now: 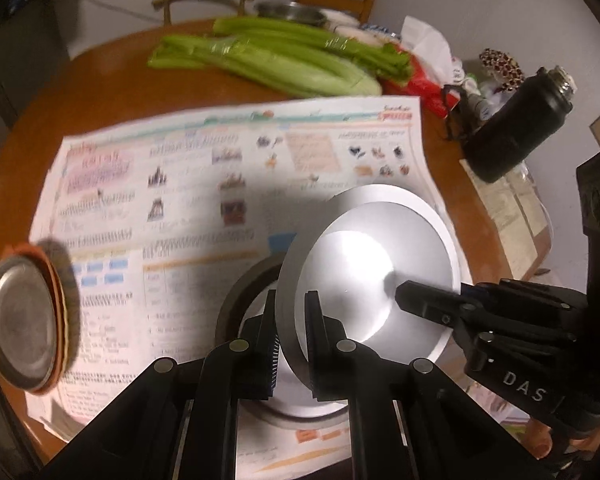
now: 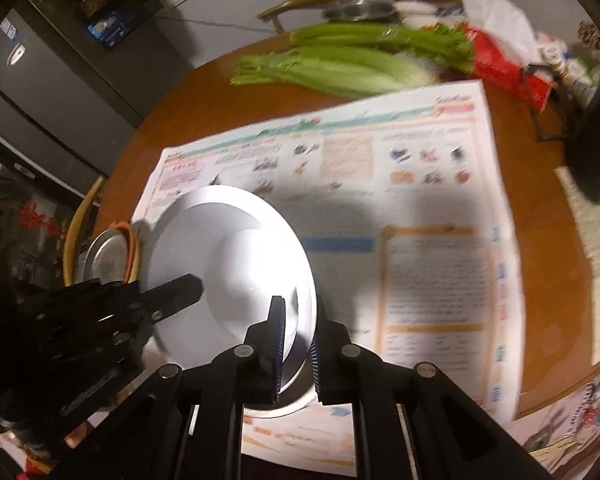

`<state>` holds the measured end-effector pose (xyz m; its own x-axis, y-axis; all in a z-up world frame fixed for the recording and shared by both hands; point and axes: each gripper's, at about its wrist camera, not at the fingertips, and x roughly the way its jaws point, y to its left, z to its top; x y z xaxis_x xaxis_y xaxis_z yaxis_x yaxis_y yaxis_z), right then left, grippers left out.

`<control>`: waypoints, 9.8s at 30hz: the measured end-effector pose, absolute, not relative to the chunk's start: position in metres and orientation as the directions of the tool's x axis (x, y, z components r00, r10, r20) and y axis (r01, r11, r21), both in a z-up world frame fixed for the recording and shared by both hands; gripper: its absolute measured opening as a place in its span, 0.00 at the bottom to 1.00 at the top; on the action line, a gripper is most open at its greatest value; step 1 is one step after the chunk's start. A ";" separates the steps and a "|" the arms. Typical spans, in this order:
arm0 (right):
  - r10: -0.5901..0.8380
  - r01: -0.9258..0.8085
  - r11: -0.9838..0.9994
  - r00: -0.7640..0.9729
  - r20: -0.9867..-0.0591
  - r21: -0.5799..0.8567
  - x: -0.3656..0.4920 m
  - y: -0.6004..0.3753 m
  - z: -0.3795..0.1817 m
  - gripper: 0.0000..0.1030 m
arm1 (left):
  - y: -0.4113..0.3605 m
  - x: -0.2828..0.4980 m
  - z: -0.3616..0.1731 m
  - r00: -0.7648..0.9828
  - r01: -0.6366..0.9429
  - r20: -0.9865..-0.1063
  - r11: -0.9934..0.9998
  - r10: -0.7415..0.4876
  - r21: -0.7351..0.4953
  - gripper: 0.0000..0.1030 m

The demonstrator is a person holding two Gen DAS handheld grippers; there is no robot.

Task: Organize plates and bowls
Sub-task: 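Lower the white bowl into the steel bowl and open the left tool, then grasp the steel bowl rim with the left tool, then lift the steel bowl with nested white bowls and carry toward the grey tray, then lower the steel bowl stack onto the grey tray with the left tool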

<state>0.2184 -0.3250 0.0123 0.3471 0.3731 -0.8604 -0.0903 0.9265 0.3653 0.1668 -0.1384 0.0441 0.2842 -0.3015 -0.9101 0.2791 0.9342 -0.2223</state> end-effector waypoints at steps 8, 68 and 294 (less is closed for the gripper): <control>0.362 -0.111 0.932 0.291 -0.886 0.345 0.210 -0.303 -0.011 0.13 | -0.132 0.155 0.018 0.252 0.273 -0.934 0.945 -0.254 -0.183 0.11; 0.340 -0.055 0.937 0.360 -0.869 0.344 0.204 -0.343 -0.029 0.24 | -0.066 0.182 -0.021 0.201 0.104 -0.805 0.829 -0.558 -0.549 0.54; 0.377 -0.550 0.819 0.301 -0.876 0.163 0.265 -0.011 0.017 0.43 | 0.145 0.145 0.039 0.556 -0.332 -0.795 0.942 0.243 0.056 0.59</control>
